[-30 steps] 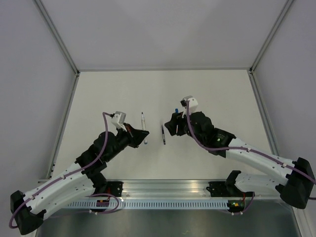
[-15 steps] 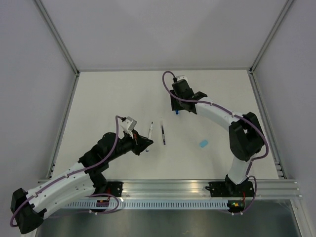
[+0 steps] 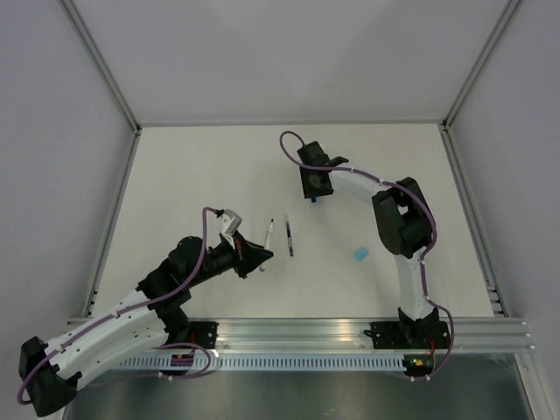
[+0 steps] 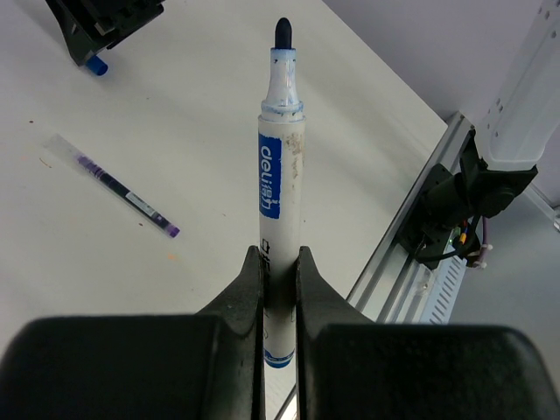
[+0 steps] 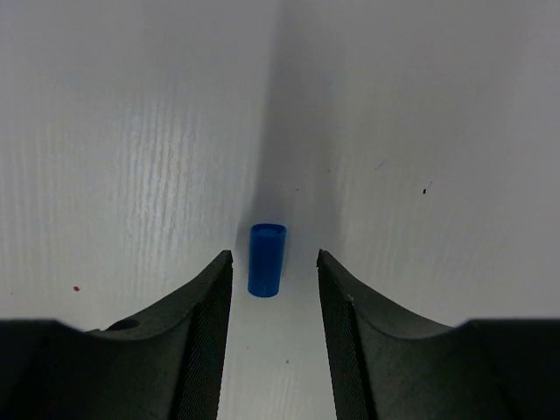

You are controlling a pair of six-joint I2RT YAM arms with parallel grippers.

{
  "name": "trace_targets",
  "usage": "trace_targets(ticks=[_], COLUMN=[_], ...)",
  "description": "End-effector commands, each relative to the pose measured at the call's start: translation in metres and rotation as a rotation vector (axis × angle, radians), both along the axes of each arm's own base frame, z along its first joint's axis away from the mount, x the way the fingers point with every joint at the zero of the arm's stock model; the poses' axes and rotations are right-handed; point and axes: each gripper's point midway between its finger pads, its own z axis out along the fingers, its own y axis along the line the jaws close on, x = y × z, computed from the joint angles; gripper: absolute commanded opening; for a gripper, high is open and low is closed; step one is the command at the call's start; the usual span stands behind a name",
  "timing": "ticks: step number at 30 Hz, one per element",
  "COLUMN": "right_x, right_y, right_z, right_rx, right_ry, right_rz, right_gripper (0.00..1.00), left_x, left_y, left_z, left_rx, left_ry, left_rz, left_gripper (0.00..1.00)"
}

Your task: Insert the pens into the pen caps

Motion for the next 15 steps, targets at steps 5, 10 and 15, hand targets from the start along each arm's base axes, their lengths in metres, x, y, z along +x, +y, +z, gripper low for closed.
trace_targets(ticks=[5, 10, 15], right_x=[0.012, 0.009, 0.003], right_y=[0.002, 0.000, -0.001], right_z=[-0.001, -0.013, -0.014], right_rx=[0.010, 0.000, -0.001], right_ry=[-0.006, 0.014, 0.034], right_rz=[0.019, 0.025, 0.021], right_gripper=[0.46, 0.41, 0.38], left_x=[-0.004, 0.003, 0.004], left_y=[-0.007, -0.002, -0.002], left_z=[0.008, 0.004, 0.003], left_rx=[-0.022, 0.002, 0.002], left_ry=[-0.042, -0.026, -0.024], left_rz=[-0.055, 0.002, 0.003], left_gripper=[0.02, 0.02, 0.02])
